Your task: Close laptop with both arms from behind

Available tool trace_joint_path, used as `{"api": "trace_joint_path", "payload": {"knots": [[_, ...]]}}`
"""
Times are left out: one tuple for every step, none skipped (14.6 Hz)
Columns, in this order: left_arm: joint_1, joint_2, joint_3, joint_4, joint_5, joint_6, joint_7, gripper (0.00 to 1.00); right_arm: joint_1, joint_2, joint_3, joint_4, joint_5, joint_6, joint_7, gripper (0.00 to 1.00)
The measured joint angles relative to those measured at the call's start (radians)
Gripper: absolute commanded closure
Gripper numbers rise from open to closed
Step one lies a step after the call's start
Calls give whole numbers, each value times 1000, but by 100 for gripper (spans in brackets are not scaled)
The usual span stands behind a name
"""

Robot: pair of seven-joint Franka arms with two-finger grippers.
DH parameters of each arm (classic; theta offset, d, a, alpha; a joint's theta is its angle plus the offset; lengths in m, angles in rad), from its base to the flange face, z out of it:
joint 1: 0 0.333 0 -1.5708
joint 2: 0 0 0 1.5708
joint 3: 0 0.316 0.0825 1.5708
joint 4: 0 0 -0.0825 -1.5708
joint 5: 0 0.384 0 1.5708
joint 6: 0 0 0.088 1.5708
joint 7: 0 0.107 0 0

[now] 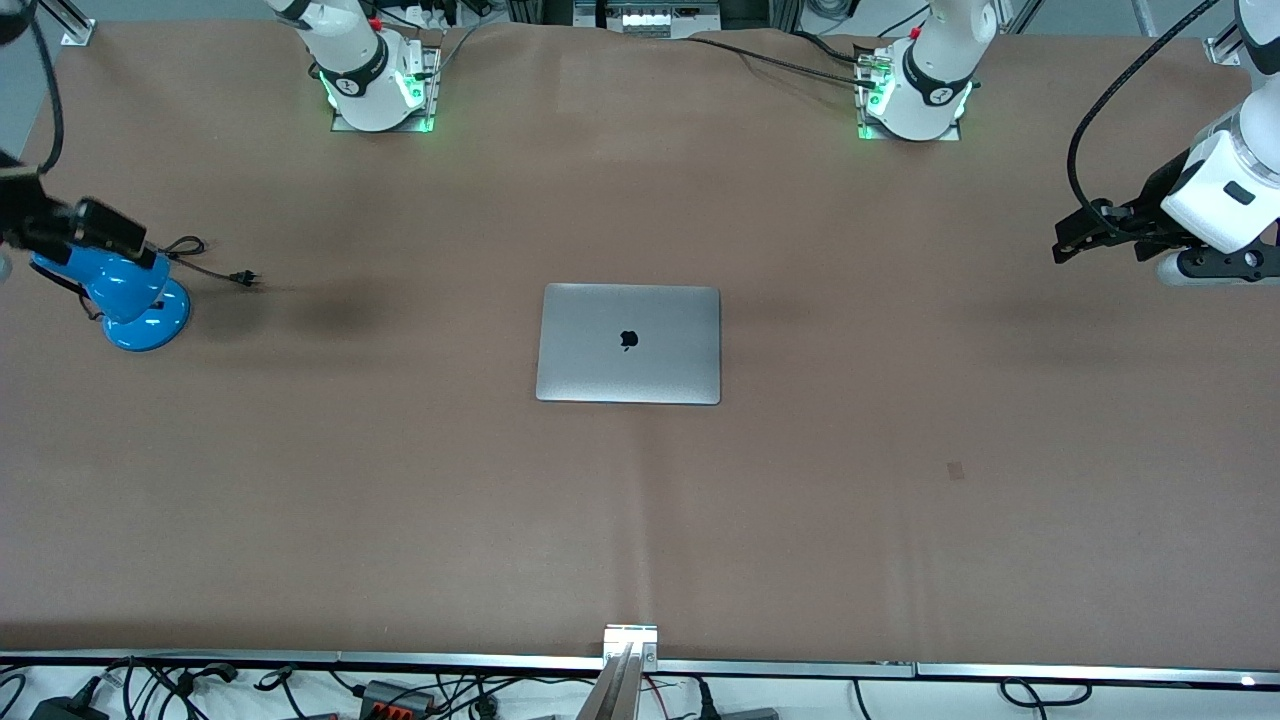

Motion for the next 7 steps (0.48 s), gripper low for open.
{"api": "trace_joint_path", "payload": {"knots": [[0,0,0,0,-2,2,0,0,0,-25,1,-23,-2,2,0,0],[0,0,1,0,-2,3,0,0,0,-40,1,-37,-2,6,-2,0],[0,0,1,0,-3,3,0,0,0,-47,1,-46,-3,10,-8,0],[0,0,1,0,-4,4,0,0,0,-49,1,-52,-3,15,-15,0],[0,0,1,0,-4,4,0,0,-1,-48,1,-55,-3,18,-18,0],[0,0,1,0,-4,5,0,0,-1,-47,1,-58,-3,18,-22,0],[0,0,1,0,-4,6,0,0,-1,-46,1,-61,-3,16,-28,0]]}}
